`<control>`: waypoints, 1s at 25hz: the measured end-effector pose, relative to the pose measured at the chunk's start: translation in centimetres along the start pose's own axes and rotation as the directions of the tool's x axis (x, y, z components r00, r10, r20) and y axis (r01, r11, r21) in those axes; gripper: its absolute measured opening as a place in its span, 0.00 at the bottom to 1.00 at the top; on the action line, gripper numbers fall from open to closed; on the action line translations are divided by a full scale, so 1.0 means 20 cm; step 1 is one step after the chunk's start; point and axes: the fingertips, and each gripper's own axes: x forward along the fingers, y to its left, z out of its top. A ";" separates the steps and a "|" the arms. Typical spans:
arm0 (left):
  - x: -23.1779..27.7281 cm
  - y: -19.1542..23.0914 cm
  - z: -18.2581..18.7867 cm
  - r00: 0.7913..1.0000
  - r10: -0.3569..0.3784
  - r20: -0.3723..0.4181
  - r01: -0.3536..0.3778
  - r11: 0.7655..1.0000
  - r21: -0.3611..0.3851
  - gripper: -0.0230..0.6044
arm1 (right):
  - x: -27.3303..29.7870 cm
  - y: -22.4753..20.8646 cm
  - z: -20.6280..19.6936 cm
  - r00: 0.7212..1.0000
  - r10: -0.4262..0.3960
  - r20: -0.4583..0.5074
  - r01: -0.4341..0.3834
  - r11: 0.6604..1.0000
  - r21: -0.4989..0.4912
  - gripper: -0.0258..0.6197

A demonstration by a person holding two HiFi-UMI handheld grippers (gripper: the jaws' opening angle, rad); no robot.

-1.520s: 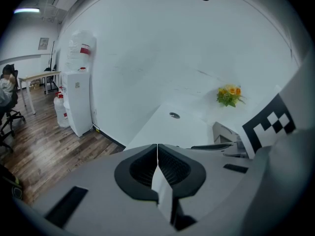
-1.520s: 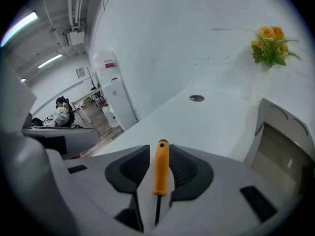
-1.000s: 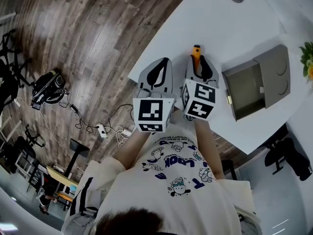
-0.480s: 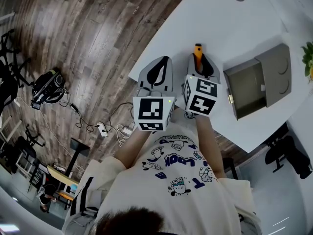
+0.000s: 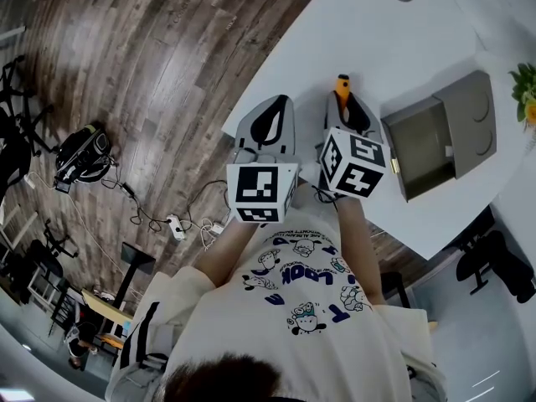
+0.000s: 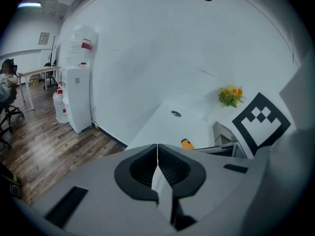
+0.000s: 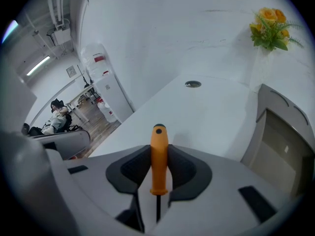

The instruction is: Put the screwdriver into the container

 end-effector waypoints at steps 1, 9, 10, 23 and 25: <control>-0.01 0.00 0.01 1.000 -0.002 0.003 0.002 1.000 0.003 0.06 | -0.02 0.01 0.02 1.000 0.005 0.012 -0.005 1.000 0.005 0.23; -0.06 -0.07 0.13 0.998 -0.040 0.053 0.039 0.999 0.023 0.06 | -0.20 0.04 0.20 0.992 0.021 0.125 -0.024 0.999 0.023 0.23; -0.07 -0.08 0.15 0.997 -0.046 0.058 0.045 0.999 0.026 0.06 | -0.22 0.04 0.22 0.990 0.018 0.138 -0.021 1.000 0.022 0.23; -0.16 -0.27 0.29 0.979 -0.176 0.105 0.167 0.981 0.097 0.06 | -0.50 -0.03 0.34 0.959 -0.079 0.274 0.056 0.994 0.092 0.23; -0.18 -0.31 0.30 0.974 -0.201 0.108 0.190 0.976 0.110 0.06 | -0.56 -0.06 0.36 0.951 -0.099 0.294 0.069 0.991 0.111 0.23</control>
